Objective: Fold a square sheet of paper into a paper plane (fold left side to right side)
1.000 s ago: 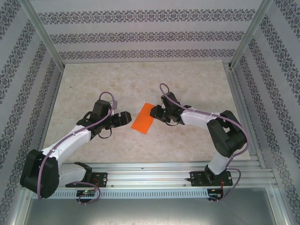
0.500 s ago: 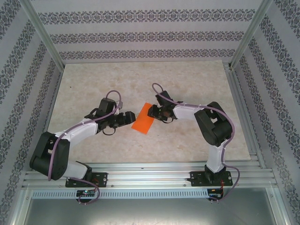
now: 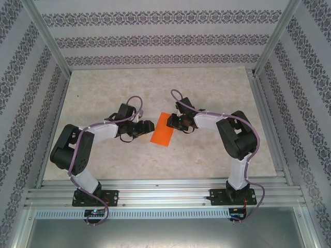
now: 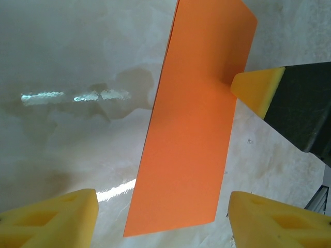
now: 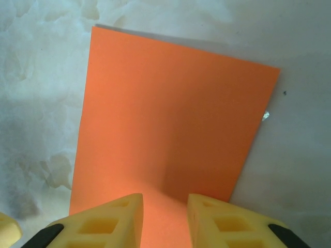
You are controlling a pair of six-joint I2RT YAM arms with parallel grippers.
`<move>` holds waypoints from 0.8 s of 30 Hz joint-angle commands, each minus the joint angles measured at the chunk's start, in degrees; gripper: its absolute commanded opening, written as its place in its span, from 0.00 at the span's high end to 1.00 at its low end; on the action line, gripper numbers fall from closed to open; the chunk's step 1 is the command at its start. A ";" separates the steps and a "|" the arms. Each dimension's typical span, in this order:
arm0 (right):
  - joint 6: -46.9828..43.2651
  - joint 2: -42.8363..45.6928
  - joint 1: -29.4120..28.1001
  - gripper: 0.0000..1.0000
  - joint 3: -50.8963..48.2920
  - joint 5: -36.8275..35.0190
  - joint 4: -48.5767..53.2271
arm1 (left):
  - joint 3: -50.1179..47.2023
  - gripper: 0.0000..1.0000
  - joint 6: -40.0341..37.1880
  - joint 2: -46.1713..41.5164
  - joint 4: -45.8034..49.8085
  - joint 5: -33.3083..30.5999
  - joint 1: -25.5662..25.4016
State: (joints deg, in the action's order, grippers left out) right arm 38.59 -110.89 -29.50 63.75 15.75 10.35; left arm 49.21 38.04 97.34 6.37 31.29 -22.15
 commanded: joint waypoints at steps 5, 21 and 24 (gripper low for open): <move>-3.02 -1.51 0.58 0.70 -0.35 0.83 2.63 | 4.43 0.35 -0.35 4.19 -2.15 2.46 -1.51; -3.80 -1.43 0.40 0.70 0.46 0.58 3.74 | 10.28 0.34 -5.51 8.26 9.19 -4.07 -6.07; -3.87 -1.52 0.40 0.70 0.60 0.67 3.95 | 10.47 0.33 -5.94 8.62 10.87 -5.51 -6.62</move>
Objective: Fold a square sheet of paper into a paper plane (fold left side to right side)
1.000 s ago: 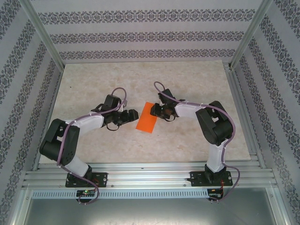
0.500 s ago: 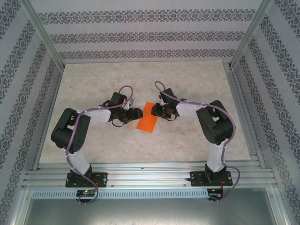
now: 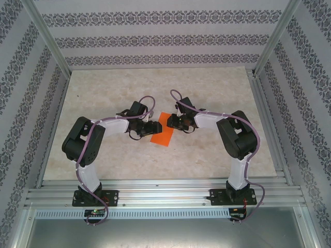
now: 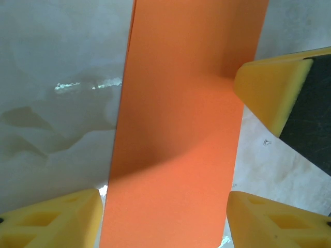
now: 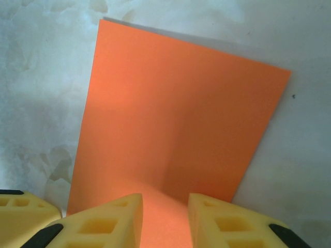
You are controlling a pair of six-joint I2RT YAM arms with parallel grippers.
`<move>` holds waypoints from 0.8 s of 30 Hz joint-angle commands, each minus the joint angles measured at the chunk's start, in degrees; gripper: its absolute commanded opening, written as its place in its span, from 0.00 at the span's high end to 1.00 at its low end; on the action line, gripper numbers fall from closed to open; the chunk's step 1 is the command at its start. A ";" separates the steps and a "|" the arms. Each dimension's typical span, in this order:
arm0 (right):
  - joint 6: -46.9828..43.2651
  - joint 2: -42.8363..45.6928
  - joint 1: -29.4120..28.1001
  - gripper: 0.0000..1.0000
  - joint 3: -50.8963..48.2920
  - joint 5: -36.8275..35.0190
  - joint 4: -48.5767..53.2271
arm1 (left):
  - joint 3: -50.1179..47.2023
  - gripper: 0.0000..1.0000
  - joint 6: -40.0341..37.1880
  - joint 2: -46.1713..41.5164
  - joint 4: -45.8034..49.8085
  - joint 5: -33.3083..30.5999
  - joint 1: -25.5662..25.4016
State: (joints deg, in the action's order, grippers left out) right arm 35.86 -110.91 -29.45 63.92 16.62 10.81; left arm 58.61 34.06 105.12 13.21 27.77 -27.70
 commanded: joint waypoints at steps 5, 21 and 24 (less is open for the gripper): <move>-1.10 -1.67 0.36 0.70 0.69 0.15 3.46 | 0.74 0.33 -2.07 0.94 4.66 -1.04 -2.09; -2.22 -2.45 0.53 0.69 2.35 1.92 3.81 | 1.35 0.35 0.14 0.63 0.87 3.90 -4.46; -2.94 -1.10 0.96 0.69 2.27 1.92 4.12 | 0.98 0.35 0.57 0.01 0.40 3.44 -4.48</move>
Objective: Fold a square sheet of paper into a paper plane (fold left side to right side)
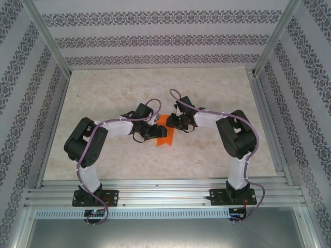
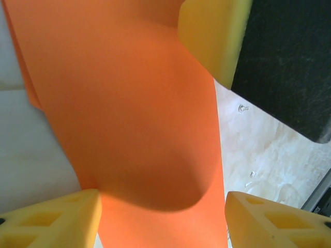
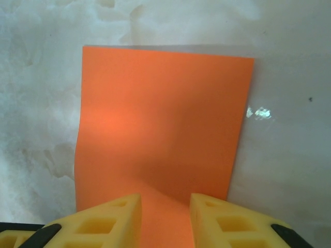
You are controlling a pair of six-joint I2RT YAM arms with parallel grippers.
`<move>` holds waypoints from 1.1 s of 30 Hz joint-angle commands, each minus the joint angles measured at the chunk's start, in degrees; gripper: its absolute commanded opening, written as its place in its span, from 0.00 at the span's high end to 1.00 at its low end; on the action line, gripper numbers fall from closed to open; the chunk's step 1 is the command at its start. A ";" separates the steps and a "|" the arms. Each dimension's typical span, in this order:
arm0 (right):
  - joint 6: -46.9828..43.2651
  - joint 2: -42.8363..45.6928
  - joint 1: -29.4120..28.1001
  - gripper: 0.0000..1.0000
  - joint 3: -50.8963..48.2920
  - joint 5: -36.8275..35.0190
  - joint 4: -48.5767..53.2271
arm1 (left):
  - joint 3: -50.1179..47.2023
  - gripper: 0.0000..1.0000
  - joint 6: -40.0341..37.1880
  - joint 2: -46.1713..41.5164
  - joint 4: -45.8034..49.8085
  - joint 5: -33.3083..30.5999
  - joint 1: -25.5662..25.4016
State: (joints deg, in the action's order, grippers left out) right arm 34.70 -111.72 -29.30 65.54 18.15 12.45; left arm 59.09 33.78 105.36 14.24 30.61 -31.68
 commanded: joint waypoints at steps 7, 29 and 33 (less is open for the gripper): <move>-3.52 5.64 2.82 0.60 0.13 0.34 4.83 | -0.10 0.37 1.72 0.29 -2.09 -0.24 -0.61; 15.66 12.00 1.26 0.58 -18.23 11.14 -15.63 | -0.77 0.39 2.10 0.89 -3.50 -0.20 -0.71; 17.70 10.75 1.27 0.61 -19.16 12.47 -19.20 | -0.79 0.39 2.07 0.65 -3.35 -0.37 -0.78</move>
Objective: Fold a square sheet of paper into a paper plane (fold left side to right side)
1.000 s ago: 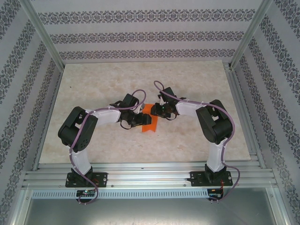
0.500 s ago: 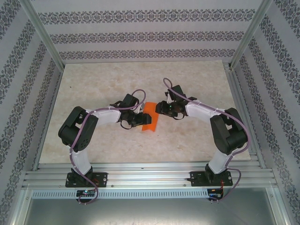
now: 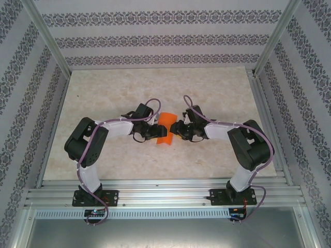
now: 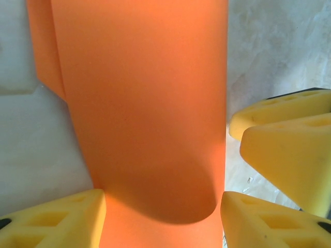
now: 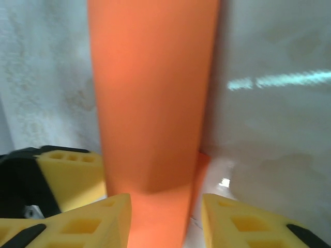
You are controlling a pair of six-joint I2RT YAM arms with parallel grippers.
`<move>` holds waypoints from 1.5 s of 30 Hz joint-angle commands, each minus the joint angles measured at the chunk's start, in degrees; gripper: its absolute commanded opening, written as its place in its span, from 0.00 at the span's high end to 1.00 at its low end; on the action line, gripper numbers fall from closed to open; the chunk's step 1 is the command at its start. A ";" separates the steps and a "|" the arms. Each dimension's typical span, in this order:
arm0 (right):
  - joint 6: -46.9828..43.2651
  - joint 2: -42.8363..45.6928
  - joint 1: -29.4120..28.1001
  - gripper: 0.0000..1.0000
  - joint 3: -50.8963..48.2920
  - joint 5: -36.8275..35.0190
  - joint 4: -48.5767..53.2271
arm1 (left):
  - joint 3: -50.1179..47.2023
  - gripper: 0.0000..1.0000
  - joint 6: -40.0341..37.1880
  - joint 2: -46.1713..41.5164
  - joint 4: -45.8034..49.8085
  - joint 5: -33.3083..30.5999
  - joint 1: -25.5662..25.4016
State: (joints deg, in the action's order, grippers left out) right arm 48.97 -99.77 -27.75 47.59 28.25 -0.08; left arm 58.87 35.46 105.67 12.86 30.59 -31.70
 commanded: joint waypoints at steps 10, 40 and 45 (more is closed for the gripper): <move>2.04 -1.14 0.47 0.58 -1.23 -0.73 -1.91 | 0.03 0.40 -0.04 0.17 -0.81 -0.82 -0.78; 10.61 -3.91 0.74 0.63 -5.17 4.40 -17.70 | 0.13 0.40 -0.44 0.06 -0.03 -1.47 -0.91; 11.07 -2.83 1.29 0.66 -6.28 4.45 -19.93 | -0.14 0.40 -0.39 -0.20 0.15 -2.06 -0.95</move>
State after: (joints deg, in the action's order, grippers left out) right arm 59.09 -103.42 -27.09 42.33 31.88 -16.08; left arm 58.87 35.44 105.67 12.93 29.45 -31.97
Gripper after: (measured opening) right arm 0.343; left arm 0.596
